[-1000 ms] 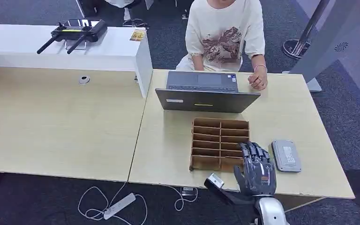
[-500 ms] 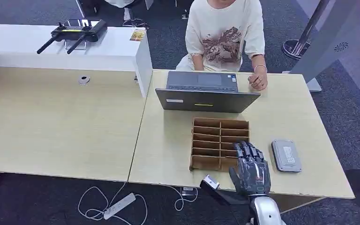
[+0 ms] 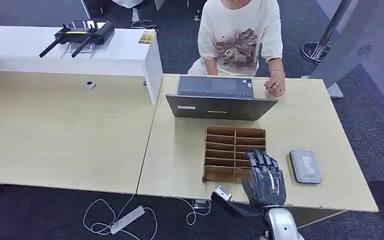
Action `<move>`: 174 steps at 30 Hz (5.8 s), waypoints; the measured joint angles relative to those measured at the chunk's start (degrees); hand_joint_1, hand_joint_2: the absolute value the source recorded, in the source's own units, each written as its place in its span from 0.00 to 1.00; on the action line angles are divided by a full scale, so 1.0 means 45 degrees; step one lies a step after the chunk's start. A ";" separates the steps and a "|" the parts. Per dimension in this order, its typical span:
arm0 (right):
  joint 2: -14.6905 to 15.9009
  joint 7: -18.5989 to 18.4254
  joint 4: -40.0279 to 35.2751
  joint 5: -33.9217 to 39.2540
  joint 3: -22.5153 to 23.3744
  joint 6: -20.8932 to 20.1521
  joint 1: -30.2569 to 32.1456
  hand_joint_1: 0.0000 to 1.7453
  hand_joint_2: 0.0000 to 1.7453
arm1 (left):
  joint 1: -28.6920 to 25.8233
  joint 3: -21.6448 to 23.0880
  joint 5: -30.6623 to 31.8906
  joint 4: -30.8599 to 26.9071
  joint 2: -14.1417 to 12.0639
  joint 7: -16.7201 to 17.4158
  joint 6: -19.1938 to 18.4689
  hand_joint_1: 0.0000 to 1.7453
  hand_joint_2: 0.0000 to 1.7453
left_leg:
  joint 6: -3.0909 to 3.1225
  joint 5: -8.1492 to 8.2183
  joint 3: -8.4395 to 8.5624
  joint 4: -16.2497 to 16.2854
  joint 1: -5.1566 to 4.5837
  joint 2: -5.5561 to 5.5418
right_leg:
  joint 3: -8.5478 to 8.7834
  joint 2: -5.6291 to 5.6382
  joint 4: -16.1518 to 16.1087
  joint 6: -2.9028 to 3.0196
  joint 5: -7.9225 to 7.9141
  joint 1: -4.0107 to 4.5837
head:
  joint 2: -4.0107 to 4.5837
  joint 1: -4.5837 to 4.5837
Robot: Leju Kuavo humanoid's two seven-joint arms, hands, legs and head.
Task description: Pass the card to the sensor for recognition and then transmit it.
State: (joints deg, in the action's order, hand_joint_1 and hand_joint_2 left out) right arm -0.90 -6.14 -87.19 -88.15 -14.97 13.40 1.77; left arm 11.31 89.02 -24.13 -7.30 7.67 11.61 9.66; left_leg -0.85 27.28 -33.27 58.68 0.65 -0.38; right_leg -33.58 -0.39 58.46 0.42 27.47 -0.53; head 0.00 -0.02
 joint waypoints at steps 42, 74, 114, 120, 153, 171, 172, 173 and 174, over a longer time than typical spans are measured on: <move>-0.0005 -0.0194 0.0840 0.0019 0.0141 -0.0219 -0.0184 0.45 1.00 | 0.0021 0.0000 0.0316 0.0000 0.0000 0.0000 -0.0126 0.00 0.00 | 0.0000 -0.0001 0.0000 0.0000 0.0000 0.0000 | 0.0000 0.0000 0.0000 0.0000 0.0000 0.0000 | 0.0000 0.0000; -0.0044 -0.0082 0.1156 0.0000 0.0160 -0.0175 -0.0523 0.75 1.00 | 0.0040 0.0000 0.0301 0.0000 0.0005 0.0000 -0.0141 0.00 0.00 | 0.0000 0.0000 0.0001 0.0000 0.0000 0.0000 | -0.0001 0.0000 0.0000 0.0000 0.0000 0.0000 | 0.0000 0.0000; -0.0044 0.0841 0.0412 0.0316 0.0160 0.1603 -0.0356 0.94 1.00 | 0.0047 0.0000 0.0364 0.0000 0.0010 -0.0024 -0.0092 0.00 0.00 | 0.0000 -0.0001 0.0002 0.0000 0.0000 0.0000 | -0.0001 0.0001 0.0001 0.0000 0.0000 0.0000 | 0.0000 0.0000; -0.0044 0.1385 -0.0205 0.0841 0.0160 0.1593 -0.0118 0.97 1.00 | 0.0043 0.0000 0.0306 0.0000 0.0010 -0.0044 -0.0044 0.00 0.00 | 0.0000 -0.0001 0.0002 0.0000 0.0000 0.0000 | -0.0001 0.0000 0.0001 0.0000 0.0000 0.0000 | 0.0000 0.0005; -0.0039 0.3153 -0.2497 0.2021 -0.0034 0.2332 -0.0257 1.00 1.00 | 0.0040 0.0000 0.0573 0.0000 0.0063 -0.0078 -0.0092 0.00 0.00 | -0.0008 -0.0007 0.0003 0.0000 0.0001 0.0003 | 0.0000 0.0003 0.0004 0.0003 -0.0003 0.0001 | 0.0000 0.0000; 0.0918 0.3045 -0.1938 0.2526 -0.0758 0.2049 -0.4220 0.99 1.00 | 0.0038 0.0005 0.0821 0.0000 0.0063 -0.0160 -0.0092 0.00 0.00 | -0.0009 -0.0017 0.0004 0.0001 0.0002 0.0005 | 0.0000 0.0007 0.0012 0.0007 -0.0015 0.0001 | 0.0000 0.0000; 0.0942 0.3046 -0.1816 0.2579 -0.0807 0.1947 -0.4482 0.97 1.00 | 0.0039 0.0005 0.0845 0.0000 0.0063 -0.0160 -0.0092 0.00 0.00 | -0.0009 -0.0018 0.0005 0.0001 0.0001 0.0007 | -0.0002 0.0009 0.0015 0.0008 -0.0016 0.0000 | 0.0000 0.0005; 0.0962 0.3050 -0.1670 0.2691 -0.0865 0.1821 -0.4761 0.98 1.00 | 0.0041 0.0005 0.0879 0.0000 0.0063 -0.0160 -0.0092 0.00 0.00 | -0.0010 -0.0018 0.0006 0.0001 0.0001 0.0010 | -0.0001 0.0011 0.0019 0.0008 -0.0016 0.0000 | 0.0000 0.0000; 0.0991 0.3065 -0.1520 0.2798 -0.0918 0.1685 -0.5060 0.98 1.00 | 0.0043 0.0005 0.0913 0.0000 0.0068 -0.0160 -0.0078 0.00 0.00 | -0.0010 -0.0018 0.0006 0.0001 0.0001 0.0012 | -0.0001 0.0013 0.0020 0.0009 -0.0016 0.0000 | 0.0000 0.0005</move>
State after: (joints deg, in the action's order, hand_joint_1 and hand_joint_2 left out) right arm 3.56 7.65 -94.03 -75.56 -19.10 20.98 -21.00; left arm 11.50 89.05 -20.02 -7.30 7.98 10.88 9.31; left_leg -0.90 27.20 -33.24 58.69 0.65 -0.33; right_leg -33.58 -0.33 58.55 0.46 27.40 -0.53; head 0.00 0.00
